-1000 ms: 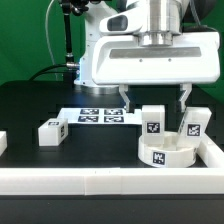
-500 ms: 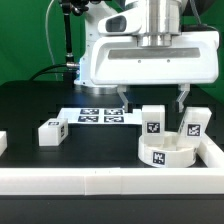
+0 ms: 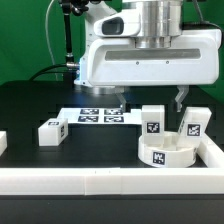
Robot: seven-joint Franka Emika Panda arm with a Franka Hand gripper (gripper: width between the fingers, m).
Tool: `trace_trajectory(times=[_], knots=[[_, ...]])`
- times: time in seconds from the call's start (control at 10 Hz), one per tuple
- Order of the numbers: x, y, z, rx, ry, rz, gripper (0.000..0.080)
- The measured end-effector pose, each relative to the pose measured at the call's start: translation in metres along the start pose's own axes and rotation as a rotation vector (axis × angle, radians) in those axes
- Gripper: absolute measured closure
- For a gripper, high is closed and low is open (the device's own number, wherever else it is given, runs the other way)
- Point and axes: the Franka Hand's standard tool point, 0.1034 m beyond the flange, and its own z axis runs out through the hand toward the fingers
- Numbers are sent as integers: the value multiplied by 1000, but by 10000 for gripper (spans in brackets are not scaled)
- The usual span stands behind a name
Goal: Assemble stool
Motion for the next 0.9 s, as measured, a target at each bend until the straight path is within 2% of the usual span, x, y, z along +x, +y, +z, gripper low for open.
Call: trace_trajectory(times=[0.1,0.2,0.3,0.7,0.9], knots=[[1,-2,1,0,14,-3,245],[1,-2,2,-1,24,-5,245],[1,-2,3,-1,37,-7,445],[1,-2,3,0,36,41,462],[1,-3,3,5,36,200,462]])
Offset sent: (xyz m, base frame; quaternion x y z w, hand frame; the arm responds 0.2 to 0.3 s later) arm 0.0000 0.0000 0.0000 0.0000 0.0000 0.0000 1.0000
